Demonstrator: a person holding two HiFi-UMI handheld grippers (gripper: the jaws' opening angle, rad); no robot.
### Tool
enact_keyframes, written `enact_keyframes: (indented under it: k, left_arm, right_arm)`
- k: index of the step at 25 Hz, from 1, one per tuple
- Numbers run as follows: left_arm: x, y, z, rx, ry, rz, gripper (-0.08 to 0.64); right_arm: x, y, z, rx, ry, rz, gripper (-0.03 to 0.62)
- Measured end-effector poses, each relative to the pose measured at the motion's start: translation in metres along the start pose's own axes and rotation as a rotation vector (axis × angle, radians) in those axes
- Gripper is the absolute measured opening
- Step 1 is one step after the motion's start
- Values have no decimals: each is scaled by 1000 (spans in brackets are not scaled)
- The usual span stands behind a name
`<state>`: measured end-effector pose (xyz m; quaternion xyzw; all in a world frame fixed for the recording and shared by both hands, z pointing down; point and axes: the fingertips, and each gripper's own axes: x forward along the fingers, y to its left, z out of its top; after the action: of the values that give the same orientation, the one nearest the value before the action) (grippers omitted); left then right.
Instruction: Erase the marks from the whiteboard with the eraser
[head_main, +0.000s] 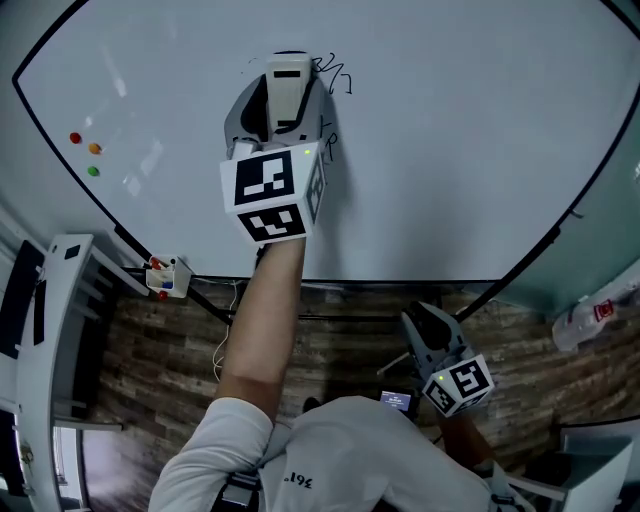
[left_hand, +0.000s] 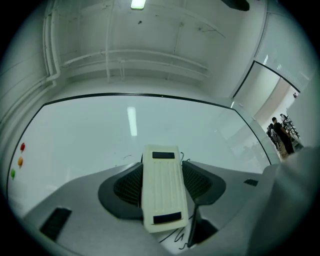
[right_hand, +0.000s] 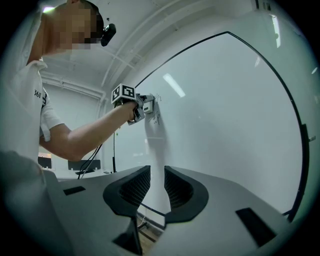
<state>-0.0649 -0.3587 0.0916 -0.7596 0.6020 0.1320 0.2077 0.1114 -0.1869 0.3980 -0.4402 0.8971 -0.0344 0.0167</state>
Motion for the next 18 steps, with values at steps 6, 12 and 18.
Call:
enact_keyframes:
  k: [6, 12, 18]
  left_arm:
    - [13, -77, 3, 38, 4, -105, 255]
    - [20, -114, 2, 91, -13, -148, 255]
    - [18, -111, 1, 68, -3, -167, 255]
  right_arm:
    - [-15, -14, -9, 23, 4, -21, 98]
    - [-18, -19, -6, 27, -5, -38, 98]
    - [-13, -14, -11, 51, -4, -23, 98]
